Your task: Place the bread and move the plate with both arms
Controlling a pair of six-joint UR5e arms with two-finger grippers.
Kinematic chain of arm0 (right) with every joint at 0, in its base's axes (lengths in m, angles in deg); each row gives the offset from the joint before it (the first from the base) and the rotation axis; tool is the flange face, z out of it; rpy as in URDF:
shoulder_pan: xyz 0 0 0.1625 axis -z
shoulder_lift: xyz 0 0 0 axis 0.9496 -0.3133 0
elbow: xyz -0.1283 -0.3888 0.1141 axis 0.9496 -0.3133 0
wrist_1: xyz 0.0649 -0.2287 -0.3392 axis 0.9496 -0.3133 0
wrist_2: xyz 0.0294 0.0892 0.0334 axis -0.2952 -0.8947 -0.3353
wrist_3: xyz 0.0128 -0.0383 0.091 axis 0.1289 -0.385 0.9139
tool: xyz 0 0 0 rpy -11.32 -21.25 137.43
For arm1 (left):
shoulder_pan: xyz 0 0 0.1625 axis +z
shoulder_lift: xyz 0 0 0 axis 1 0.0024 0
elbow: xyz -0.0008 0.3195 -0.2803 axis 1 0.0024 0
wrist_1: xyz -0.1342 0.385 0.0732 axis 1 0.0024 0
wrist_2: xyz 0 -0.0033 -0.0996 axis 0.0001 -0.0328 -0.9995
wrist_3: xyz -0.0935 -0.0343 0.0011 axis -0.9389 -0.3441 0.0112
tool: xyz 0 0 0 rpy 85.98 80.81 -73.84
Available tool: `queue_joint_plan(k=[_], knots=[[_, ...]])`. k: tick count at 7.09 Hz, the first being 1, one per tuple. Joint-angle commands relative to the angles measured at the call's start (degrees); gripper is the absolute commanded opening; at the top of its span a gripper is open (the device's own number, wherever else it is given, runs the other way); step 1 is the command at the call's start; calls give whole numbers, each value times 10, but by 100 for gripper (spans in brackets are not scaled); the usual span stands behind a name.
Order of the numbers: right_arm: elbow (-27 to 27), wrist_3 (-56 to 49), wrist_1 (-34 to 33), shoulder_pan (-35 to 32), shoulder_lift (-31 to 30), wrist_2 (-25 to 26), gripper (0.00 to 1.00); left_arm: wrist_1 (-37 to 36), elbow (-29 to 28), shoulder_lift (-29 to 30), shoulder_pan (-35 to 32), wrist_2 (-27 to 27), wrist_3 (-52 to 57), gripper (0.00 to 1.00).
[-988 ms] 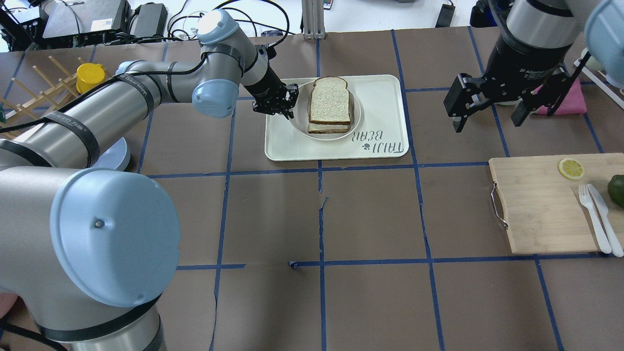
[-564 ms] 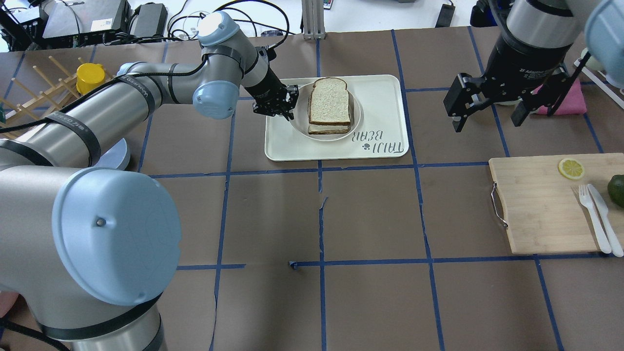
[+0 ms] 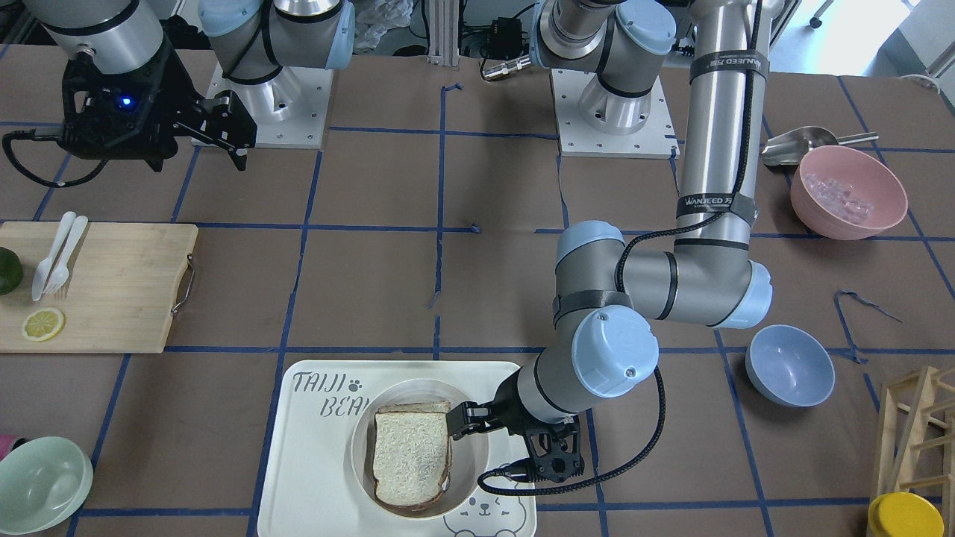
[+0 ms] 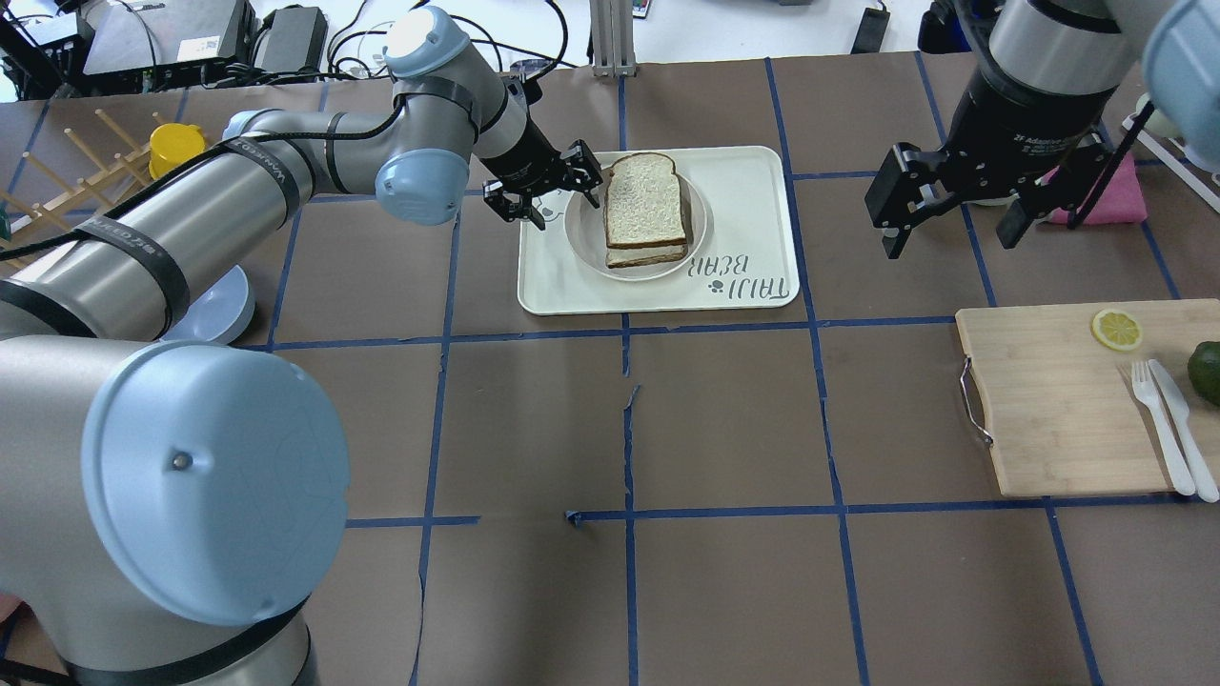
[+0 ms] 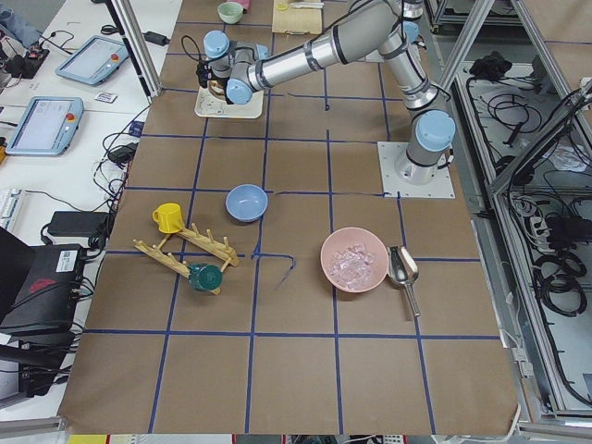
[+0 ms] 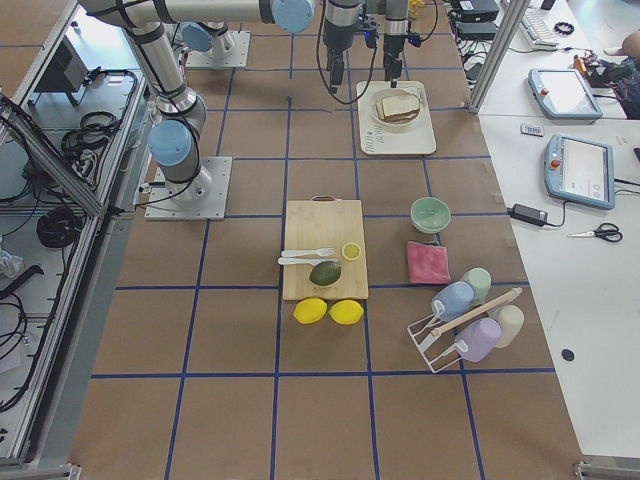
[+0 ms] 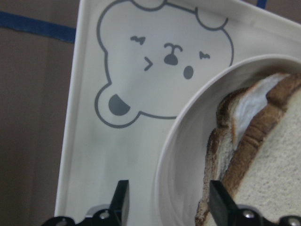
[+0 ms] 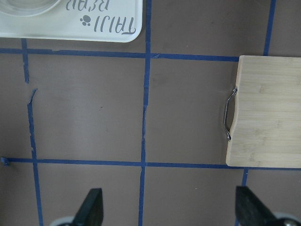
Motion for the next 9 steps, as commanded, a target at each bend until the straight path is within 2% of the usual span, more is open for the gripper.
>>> queue_joint_plan(k=[1, 2, 3, 4, 6, 8, 9], knots=[[7, -5, 0, 0, 0, 0, 100, 65, -4, -60, -3, 36, 40, 100], [7, -3, -1, 0, 0, -1, 100, 136, -3, -103, -5, 140, 99, 100], [5, 0, -2, 0, -1, -1, 100, 197, -8, -153, -2, 179, 122, 100], [5, 0, -1, 0, -3, -1, 100, 291, -23, -211, -1, 190, 122, 100], [5, 0, -2, 0, -3, -2, 100, 372, -18, -314, 13, 225, 158, 100], [4, -3, -2, 0, -3, -2, 100, 344, 40, -354, 39, 222, 161, 100], [5, -3, -1, 0, -3, -1, 100, 263, 76, -361, 45, 216, 178, 100]])
